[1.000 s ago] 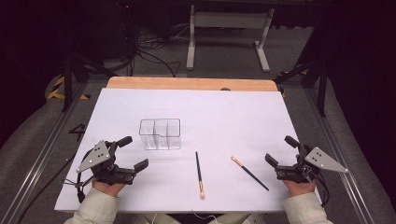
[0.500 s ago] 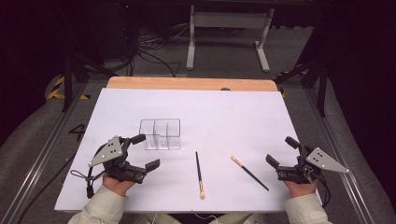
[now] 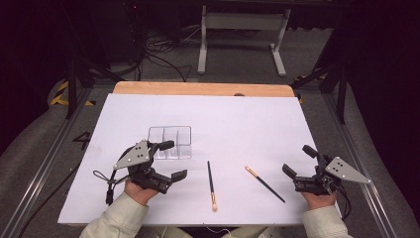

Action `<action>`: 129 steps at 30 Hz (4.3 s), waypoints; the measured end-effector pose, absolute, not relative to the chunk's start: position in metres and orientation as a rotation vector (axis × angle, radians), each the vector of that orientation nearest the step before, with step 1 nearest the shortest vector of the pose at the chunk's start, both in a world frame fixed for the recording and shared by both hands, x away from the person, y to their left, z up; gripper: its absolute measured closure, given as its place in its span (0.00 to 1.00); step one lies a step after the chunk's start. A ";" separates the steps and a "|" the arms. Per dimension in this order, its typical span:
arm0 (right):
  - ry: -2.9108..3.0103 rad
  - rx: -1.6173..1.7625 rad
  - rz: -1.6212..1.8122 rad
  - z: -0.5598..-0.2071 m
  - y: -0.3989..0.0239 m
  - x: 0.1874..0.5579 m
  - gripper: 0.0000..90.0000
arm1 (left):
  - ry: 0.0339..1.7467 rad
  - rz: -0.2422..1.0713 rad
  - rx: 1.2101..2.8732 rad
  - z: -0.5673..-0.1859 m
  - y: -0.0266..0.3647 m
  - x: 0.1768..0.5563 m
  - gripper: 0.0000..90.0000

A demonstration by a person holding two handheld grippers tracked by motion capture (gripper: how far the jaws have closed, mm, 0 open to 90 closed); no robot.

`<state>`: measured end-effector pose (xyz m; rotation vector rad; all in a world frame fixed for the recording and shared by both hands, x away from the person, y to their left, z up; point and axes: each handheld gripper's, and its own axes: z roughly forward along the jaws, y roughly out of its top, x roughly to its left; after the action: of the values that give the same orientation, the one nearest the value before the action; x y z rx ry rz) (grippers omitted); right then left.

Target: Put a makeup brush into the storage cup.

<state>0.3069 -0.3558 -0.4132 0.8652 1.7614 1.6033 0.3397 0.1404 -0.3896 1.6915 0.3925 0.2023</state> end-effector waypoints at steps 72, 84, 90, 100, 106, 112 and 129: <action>1.753 0.912 1.618 -0.416 -0.371 0.290 0.00 | -0.014 0.075 2.515 -0.381 0.028 0.383 0.01; 1.754 0.914 1.624 -0.417 -0.372 0.290 0.00 | -0.055 0.047 2.625 -0.390 0.019 0.388 0.02; 1.762 0.923 1.621 -0.418 -0.373 0.288 0.00 | -0.110 0.028 2.667 -0.397 0.011 0.389 0.02; 1.747 0.937 1.621 -0.419 -0.378 0.282 0.00 | -0.200 -0.003 2.680 -0.404 0.002 0.389 0.03; 1.741 0.943 1.612 -0.419 -0.381 0.279 0.00 | -0.209 -0.012 2.696 -0.408 -0.003 0.389 0.03; 1.730 0.948 1.609 -0.419 -0.384 0.275 0.00 | -0.227 -0.040 2.712 -0.414 -0.007 0.392 0.03; 1.728 0.949 1.613 -0.419 -0.385 0.273 0.00 | -0.237 -0.081 2.757 -0.427 -0.012 0.394 0.03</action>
<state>0.2734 -0.3850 -0.4191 0.9494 1.7275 1.6125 0.3935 -0.0122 -0.4267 2.7566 -0.2370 -0.0814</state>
